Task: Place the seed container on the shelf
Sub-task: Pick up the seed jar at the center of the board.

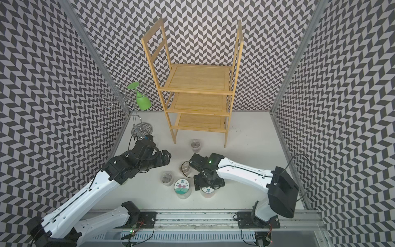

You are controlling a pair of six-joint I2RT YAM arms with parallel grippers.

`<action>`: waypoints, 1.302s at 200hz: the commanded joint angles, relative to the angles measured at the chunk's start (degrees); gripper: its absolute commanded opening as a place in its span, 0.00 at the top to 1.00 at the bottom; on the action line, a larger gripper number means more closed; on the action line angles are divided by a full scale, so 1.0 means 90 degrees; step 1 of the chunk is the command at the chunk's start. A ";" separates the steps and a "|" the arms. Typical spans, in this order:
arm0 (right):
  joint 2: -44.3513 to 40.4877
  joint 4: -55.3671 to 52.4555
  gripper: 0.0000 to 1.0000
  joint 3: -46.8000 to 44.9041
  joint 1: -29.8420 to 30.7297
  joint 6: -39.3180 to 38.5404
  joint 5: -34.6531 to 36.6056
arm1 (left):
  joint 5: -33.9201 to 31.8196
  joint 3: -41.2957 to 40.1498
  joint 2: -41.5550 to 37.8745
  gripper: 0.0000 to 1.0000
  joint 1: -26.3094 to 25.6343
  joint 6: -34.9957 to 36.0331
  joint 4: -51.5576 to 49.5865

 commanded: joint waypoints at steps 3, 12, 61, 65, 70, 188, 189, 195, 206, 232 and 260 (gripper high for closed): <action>0.0170 -0.0186 0.01 0.0006 0.0019 -0.0100 0.0109 | 0.0035 0.0116 -0.0009 0.10 -0.0028 0.0048 -0.0006; 0.0209 -0.0171 0.01 -0.0012 0.0020 -0.0118 0.0119 | 0.0032 0.0103 -0.0004 0.10 -0.0026 0.0057 0.0001; 0.0333 0.0003 0.01 -0.0132 0.0023 -0.0149 0.0022 | 0.0052 0.0099 0.0003 0.10 -0.0031 0.0105 0.0062; 0.0340 0.0002 0.01 -0.0131 0.0028 -0.0159 -0.0002 | 0.0057 0.0100 0.0007 0.10 -0.0033 0.0115 0.0061; 0.0345 0.0003 0.01 -0.0146 0.0028 -0.0159 -0.0031 | 0.0048 0.0096 0.0007 0.10 -0.0023 0.0128 0.0073; 0.0325 0.0108 0.24 0.0098 0.0027 -0.0286 -0.0203 | 0.0047 0.0243 0.0076 0.10 -0.0018 0.0425 0.0133; 0.0317 0.0110 0.24 0.0111 0.0028 -0.0291 -0.0198 | 0.0050 0.0245 0.0076 0.10 -0.0013 0.0432 0.0139; 0.0302 -0.0111 0.25 0.0223 0.0020 -0.0313 -0.0193 | 0.0063 0.0260 0.0067 0.10 -0.0017 0.0459 0.0150; 0.0292 -0.0315 0.26 0.0469 0.0013 -0.0372 -0.0187 | 0.0110 0.0267 0.0037 0.10 -0.0011 0.0560 0.0196; 0.0294 -0.0904 0.27 0.1271 -0.0094 -0.0620 -0.0217 | 0.0513 0.0254 -0.0159 0.16 -0.0016 0.1055 0.0592; 0.0208 -0.1400 0.28 0.2029 -0.0399 -0.0946 -0.0405 | 0.0607 0.0233 -0.0415 0.15 -0.0015 0.1412 0.0863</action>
